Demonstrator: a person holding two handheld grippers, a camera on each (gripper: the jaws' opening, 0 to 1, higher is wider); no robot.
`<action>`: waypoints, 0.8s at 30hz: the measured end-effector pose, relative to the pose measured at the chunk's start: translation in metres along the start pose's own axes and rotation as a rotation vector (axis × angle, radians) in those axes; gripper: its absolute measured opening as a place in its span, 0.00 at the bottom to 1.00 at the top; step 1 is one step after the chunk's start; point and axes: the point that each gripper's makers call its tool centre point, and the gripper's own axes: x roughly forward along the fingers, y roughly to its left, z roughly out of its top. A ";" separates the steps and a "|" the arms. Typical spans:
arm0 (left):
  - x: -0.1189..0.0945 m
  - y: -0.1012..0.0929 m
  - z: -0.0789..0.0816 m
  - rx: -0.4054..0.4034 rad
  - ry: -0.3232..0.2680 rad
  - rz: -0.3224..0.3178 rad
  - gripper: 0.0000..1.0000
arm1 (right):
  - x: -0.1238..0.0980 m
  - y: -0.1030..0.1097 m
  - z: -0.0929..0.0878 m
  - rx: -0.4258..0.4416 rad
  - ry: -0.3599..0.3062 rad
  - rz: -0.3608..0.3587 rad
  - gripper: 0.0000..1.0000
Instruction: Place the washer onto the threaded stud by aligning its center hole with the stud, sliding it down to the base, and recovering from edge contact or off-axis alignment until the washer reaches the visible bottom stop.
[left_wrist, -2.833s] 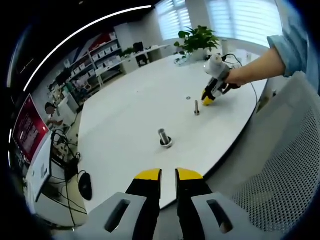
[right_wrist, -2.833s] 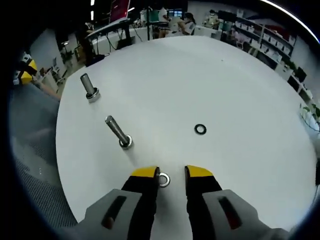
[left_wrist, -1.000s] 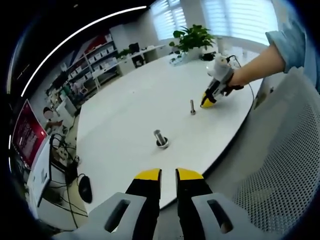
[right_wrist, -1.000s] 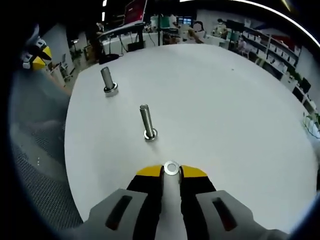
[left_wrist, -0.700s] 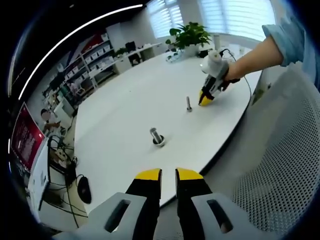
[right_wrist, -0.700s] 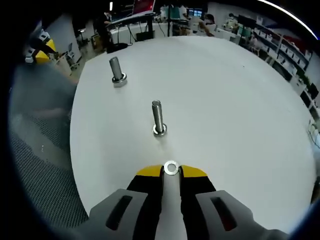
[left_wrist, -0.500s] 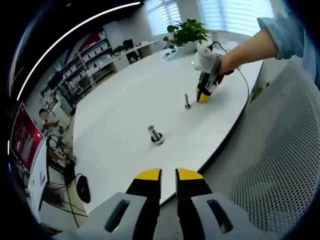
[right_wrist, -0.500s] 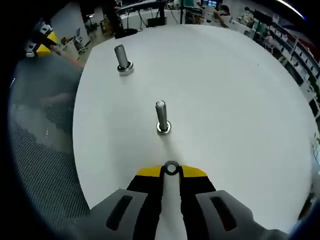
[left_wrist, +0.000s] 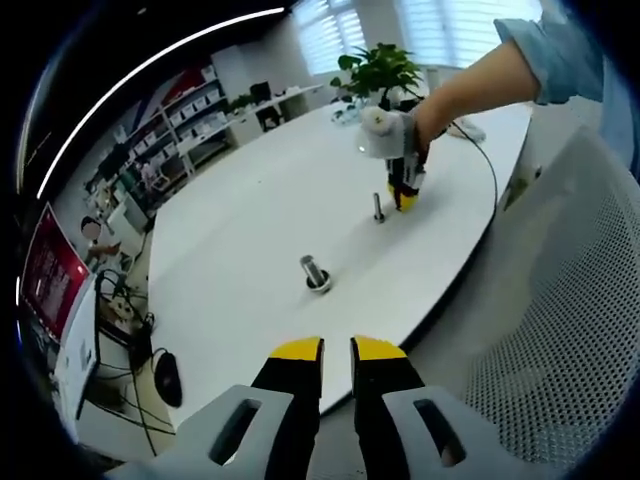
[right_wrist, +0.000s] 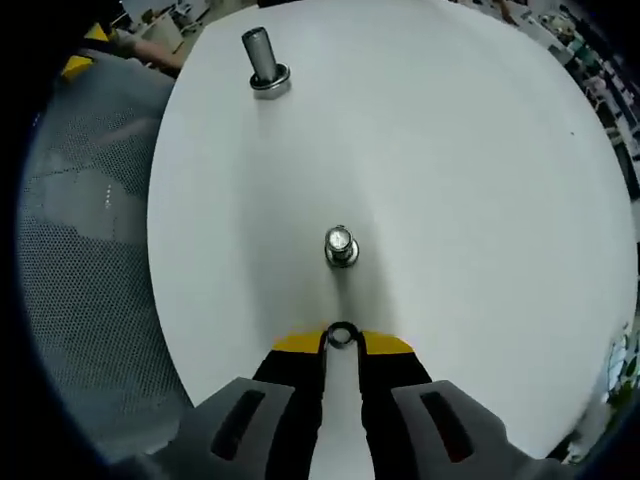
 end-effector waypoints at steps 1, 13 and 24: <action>0.000 0.000 0.000 0.004 -0.001 -0.001 0.08 | 0.000 0.000 0.000 -0.001 0.003 0.001 0.14; 0.000 0.000 0.000 0.000 0.000 -0.002 0.08 | 0.000 -0.001 -0.001 0.019 -0.008 0.011 0.13; 0.001 0.001 -0.001 -0.003 0.002 -0.001 0.08 | -0.001 0.000 0.000 0.077 -0.039 -0.028 0.13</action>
